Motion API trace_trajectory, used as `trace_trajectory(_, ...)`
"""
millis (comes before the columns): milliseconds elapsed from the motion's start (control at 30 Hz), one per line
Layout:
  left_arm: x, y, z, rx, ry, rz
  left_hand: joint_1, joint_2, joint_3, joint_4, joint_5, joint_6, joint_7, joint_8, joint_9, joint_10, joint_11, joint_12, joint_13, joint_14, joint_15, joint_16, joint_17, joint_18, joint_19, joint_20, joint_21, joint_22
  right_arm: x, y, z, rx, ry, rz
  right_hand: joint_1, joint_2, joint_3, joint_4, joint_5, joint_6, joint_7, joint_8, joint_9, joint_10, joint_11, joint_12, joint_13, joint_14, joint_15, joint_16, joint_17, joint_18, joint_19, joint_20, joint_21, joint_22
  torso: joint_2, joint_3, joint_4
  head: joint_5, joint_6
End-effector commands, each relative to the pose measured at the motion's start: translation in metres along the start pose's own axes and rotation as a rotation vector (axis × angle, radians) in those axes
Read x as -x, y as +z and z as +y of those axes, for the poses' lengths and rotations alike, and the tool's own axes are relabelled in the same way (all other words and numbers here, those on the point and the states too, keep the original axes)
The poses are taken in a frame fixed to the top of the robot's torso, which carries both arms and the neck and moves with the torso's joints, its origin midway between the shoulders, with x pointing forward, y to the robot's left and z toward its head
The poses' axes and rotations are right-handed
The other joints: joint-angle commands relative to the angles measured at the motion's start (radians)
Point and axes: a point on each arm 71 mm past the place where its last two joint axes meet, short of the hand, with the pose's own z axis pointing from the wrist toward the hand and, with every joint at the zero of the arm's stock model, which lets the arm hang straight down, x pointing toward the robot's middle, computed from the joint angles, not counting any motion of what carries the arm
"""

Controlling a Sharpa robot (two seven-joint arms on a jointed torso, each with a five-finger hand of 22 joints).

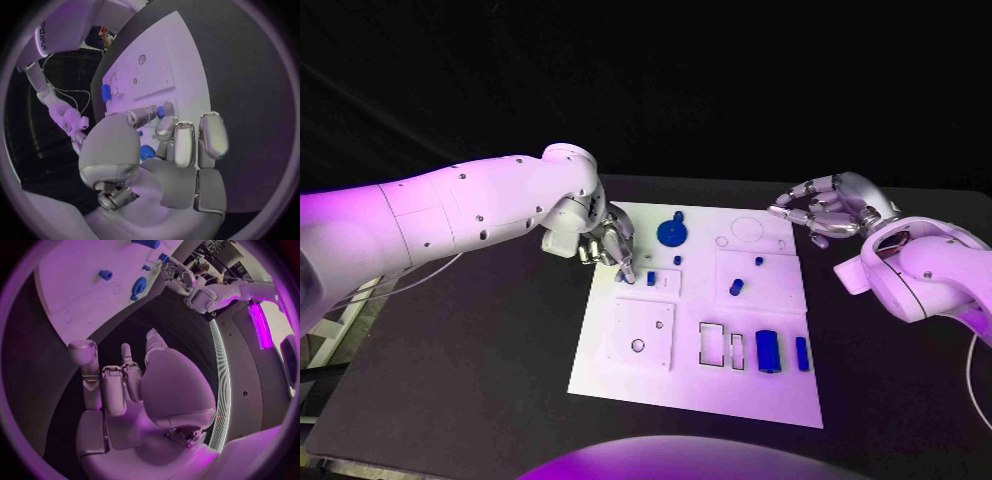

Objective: Assemble the parts on the task board

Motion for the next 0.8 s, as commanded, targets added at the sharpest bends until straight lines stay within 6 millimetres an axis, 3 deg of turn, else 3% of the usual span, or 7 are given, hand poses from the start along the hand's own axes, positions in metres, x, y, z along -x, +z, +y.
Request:
trace_trajectory(33,-0.0021,0.0031,-0.001,0.013,0.003,-0.004,-0.001,0.011,0.199,-0.208,0.005,-0.001,-0.005,-0.004,0.002,0.008,-0.001,0.004,0.001,0.052,0.008,0.006,0.052,-0.009,0.003,0.002,0.002,-0.001,-0.0007,-0.0003,0.001,0.011,-0.002,0.004,0.006,0.007,-0.007,-0.001,-0.001,-0.007,0.001,0.005,0.001,-0.007,0.003,-0.005,0.082,0.061,-0.005,-0.004,0.065,0.006,-0.005,0.0,-0.002,-0.001,0.0,0.0005,-0.0002,0.0,-0.001)
trace_trajectory(667,-0.0058,0.0039,-0.0028,0.027,0.003,0.005,-0.013,0.012,0.202,-0.215,0.012,0.003,-0.004,-0.007,0.0,0.012,0.0,0.009,0.011,0.052,0.009,0.006,0.052,-0.009,0.003,0.002,0.003,0.001,-0.001,-0.0005,0.0012,0.012,-0.001,0.006,0.007,0.009,-0.009,0.0,-0.001,-0.007,0.001,0.007,0.001,-0.007,0.003,-0.006,0.082,0.061,-0.005,-0.005,0.066,0.005,-0.006,0.0,-0.004,-0.001,0.0,-0.0005,0.0002,-0.001,-0.002)
trace_trajectory(700,-0.0056,0.0039,-0.0028,0.029,0.0,0.001,-0.021,0.012,0.202,-0.217,0.02,0.004,-0.004,-0.008,-0.001,0.013,0.0,0.01,0.013,0.053,0.009,0.006,0.052,-0.009,0.003,0.003,0.004,0.001,-0.0009,-0.0005,0.0012,0.012,-0.001,0.006,0.007,0.009,-0.009,0.0,-0.001,-0.007,0.001,0.007,0.001,-0.007,0.003,-0.006,0.082,0.061,-0.005,-0.005,0.066,0.005,-0.006,0.0,-0.004,-0.001,0.0,-0.0007,-0.0002,-0.001,-0.003)
trace_trajectory(733,-0.0054,0.0039,-0.0028,0.03,-0.004,-0.004,-0.036,0.014,0.196,-0.22,0.052,0.007,-0.004,-0.01,-0.002,0.014,0.0,0.01,0.014,0.053,0.01,0.006,0.051,-0.009,0.003,0.003,0.004,0.002,-0.0009,-0.0005,0.0012,0.012,-0.001,0.006,0.007,0.009,-0.009,0.0,-0.001,-0.007,0.001,0.007,0.001,-0.007,0.003,-0.006,0.082,0.061,-0.005,-0.005,0.066,0.005,-0.006,0.0,-0.004,-0.001,0.0,-0.0008,-0.0002,0.0,-0.003)
trace_trajectory(800,-0.0049,0.004,-0.0029,0.032,-0.011,-0.013,-0.043,0.015,0.19,-0.22,0.065,0.009,-0.004,-0.011,-0.002,0.015,0.0,0.01,0.015,0.053,0.01,0.006,0.051,-0.009,0.003,0.003,0.004,0.002,-0.0008,-0.0006,0.0011,0.011,-0.002,0.006,0.007,0.009,-0.009,0.0,-0.001,-0.007,0.001,0.007,0.001,-0.007,0.003,-0.006,0.082,0.061,-0.005,-0.005,0.066,0.005,-0.006,0.0,-0.004,-0.001,-0.001,-0.0003,-0.0002,-0.001,-0.004)
